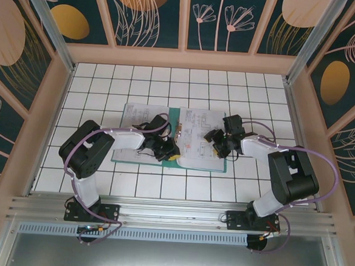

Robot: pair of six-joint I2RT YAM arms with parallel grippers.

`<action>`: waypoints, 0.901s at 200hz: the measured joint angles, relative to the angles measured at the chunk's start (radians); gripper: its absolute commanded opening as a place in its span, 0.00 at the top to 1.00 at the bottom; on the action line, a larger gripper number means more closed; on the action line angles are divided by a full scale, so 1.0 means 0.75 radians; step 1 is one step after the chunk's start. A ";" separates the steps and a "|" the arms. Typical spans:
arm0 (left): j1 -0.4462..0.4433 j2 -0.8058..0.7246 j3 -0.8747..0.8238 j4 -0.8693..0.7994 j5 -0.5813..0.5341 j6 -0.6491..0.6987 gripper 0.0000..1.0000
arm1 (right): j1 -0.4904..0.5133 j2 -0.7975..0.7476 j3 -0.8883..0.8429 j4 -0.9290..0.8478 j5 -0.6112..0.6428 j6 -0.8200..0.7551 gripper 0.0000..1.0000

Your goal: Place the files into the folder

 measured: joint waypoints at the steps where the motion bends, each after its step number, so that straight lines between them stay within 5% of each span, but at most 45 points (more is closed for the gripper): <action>1: 0.000 0.000 0.000 0.000 0.000 -0.001 0.92 | 0.000 0.000 0.000 0.000 0.000 0.000 0.36; 44: 0.000 0.000 -0.001 0.015 -0.002 -0.027 1.00 | 0.003 -0.030 0.008 -0.025 0.021 -0.005 0.36; 143: 0.000 -0.003 -0.050 0.098 -0.002 -0.108 1.00 | 0.003 -0.145 0.073 -0.105 0.091 -0.037 0.35; 180: 0.000 -0.023 -0.059 0.107 -0.019 -0.141 0.70 | 0.002 -0.148 0.073 -0.116 0.092 -0.037 0.35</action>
